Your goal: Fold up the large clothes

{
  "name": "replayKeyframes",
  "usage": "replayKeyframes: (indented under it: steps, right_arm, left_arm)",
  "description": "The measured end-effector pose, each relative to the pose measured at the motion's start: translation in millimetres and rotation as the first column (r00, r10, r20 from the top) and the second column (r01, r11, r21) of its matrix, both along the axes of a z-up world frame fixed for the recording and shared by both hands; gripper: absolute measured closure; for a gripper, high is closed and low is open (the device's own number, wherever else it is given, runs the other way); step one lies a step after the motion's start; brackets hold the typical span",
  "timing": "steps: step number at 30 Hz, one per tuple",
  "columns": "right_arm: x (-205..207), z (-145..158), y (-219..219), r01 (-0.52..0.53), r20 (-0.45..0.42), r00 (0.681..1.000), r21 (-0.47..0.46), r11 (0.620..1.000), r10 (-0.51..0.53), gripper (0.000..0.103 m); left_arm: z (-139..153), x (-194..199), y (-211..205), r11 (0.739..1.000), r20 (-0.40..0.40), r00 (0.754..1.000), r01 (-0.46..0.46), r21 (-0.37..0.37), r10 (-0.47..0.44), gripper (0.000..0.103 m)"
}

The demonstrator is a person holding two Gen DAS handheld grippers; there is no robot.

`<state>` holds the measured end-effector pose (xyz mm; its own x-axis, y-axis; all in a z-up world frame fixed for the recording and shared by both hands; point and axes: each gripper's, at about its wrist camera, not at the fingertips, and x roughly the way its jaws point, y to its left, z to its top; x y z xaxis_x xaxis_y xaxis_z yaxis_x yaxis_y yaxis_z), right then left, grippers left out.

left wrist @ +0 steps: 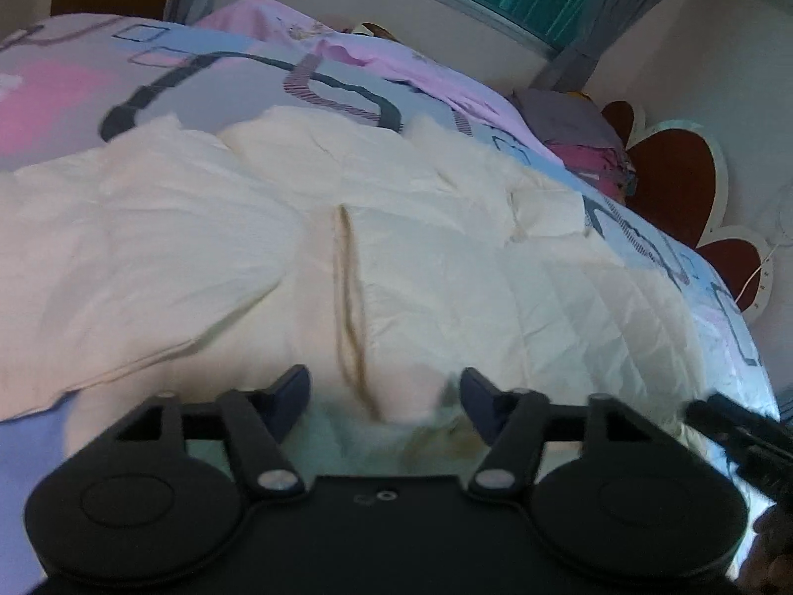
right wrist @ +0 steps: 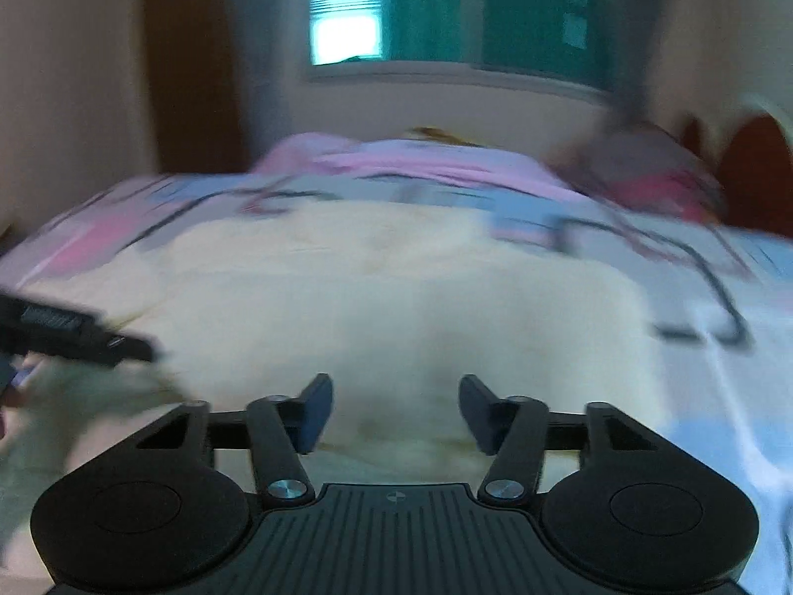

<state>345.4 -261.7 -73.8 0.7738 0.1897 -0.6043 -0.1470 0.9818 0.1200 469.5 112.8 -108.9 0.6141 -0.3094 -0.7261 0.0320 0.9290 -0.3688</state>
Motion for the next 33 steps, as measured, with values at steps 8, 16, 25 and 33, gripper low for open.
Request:
replayKeyframes:
  steps: [8, 16, 25, 33]
  right_arm:
    - [17, -7, -93, 0.268, -0.097, 0.961, 0.109, 0.957, -0.258, 0.066]
    - [28, -27, -92, 0.255, -0.134, 0.96, 0.06, 0.965, -0.246, 0.066]
    - [79, 3, -89, 0.197, -0.012, 0.98, 0.075, 0.978, -0.196, 0.066]
    - [157, -41, -77, 0.133, -0.11, 0.984, -0.055, 0.99, -0.138, 0.084]
  left_arm:
    - [24, -11, -6, 0.997, 0.151, 0.988, -0.054, 0.062, 0.044, 0.098]
    - [0, -10, 0, 0.984, 0.062, 0.997, -0.053, 0.171, 0.043, 0.084]
    - [28, 5, -19, 0.969, 0.197, 0.98, -0.06, 0.239, 0.012, 0.06]
    - [-4, 55, -43, 0.953, 0.158, 0.986, -0.007, 0.303, -0.043, 0.06]
